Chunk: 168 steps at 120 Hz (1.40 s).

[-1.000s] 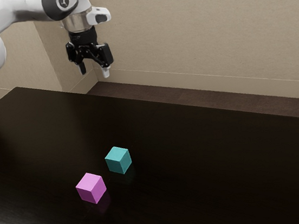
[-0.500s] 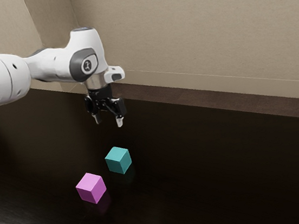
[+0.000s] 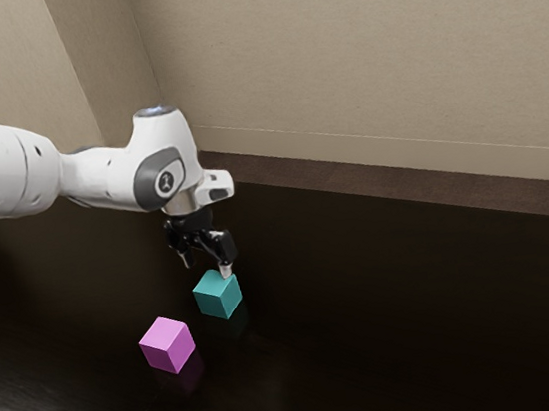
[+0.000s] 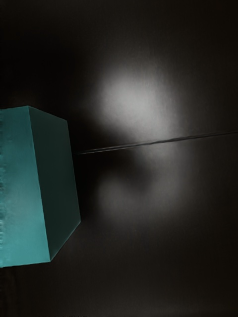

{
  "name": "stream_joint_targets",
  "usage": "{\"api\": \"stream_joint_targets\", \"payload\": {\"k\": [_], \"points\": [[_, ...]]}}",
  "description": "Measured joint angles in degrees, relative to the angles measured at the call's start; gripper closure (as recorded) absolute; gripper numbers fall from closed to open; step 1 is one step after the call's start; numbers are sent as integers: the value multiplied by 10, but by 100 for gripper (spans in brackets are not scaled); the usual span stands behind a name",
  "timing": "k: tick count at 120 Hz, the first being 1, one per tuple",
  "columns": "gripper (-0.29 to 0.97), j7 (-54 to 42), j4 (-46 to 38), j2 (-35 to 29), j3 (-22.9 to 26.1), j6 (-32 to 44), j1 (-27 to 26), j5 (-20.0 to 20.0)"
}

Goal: Pick up the blue block with one arm, and put the blue block on the pink block with one arm

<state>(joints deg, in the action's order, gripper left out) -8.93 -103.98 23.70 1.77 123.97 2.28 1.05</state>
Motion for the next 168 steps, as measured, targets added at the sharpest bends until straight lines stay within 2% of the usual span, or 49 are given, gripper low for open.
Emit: {"api": "stream_joint_targets", "payload": {"k": [19,82,102,115,147,168], "points": [[0,-14,-19,-5,2,30,-10,2],[0,-40,-23,39,2,70,-4,9],[21,-44,-23,42,2,74,-4,10],[24,-44,-23,39,2,75,-4,8],[28,-40,-26,-35,2,51,-11,0],[34,-33,-118,-122,1,40,-6,-5]]}}
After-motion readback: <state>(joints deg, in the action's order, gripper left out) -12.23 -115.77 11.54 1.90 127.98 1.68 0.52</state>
